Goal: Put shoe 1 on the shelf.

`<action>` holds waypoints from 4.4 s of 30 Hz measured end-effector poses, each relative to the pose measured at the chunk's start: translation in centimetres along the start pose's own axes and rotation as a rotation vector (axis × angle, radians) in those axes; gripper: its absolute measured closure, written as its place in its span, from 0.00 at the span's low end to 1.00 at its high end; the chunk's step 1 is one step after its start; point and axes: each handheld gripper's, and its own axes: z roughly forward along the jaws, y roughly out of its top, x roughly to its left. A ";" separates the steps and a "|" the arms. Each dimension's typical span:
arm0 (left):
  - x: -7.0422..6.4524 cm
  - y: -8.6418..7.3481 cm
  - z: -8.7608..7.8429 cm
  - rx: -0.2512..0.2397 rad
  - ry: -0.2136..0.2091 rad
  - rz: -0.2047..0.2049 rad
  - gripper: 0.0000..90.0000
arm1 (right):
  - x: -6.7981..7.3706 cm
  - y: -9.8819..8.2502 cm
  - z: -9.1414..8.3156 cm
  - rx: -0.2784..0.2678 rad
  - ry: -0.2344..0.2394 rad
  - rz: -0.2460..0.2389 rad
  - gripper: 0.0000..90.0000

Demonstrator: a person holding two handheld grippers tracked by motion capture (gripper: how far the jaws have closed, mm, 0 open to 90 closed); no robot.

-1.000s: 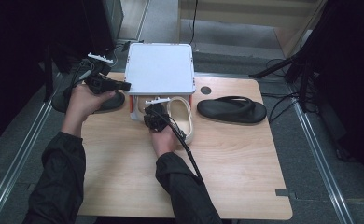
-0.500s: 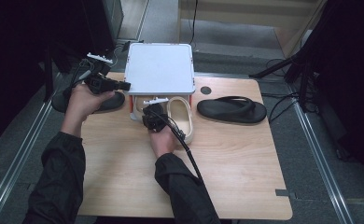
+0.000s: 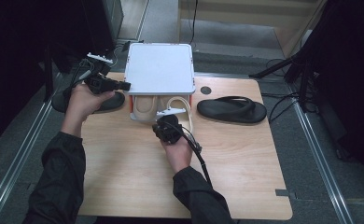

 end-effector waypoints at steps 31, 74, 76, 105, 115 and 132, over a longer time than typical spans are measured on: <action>0.0 0.0 0.0 -0.001 -0.003 -0.005 1.00 | -3.6 -7.5 -7.2 -0.017 -0.037 0.016 1.00; 0.0 -0.1 0.0 -0.005 -0.004 -0.006 0.99 | -6.3 -4.3 -3.5 0.030 -0.102 0.066 1.00; 0.0 -0.1 0.0 -0.005 -0.004 -0.006 0.99 | -6.3 -3.9 -3.2 0.028 -0.104 0.065 1.00; 0.1 -0.1 0.0 -0.007 -0.006 -0.001 0.99 | -6.8 0.3 1.5 0.054 -0.125 0.103 1.00; 0.0 -0.1 0.0 -0.009 -0.001 0.011 0.97 | -6.9 0.9 2.1 0.058 -0.119 0.110 1.00; 0.3 0.1 -1.7 -0.075 -0.029 -0.054 0.47 | -6.3 -0.7 -1.5 -0.015 -0.003 0.095 0.84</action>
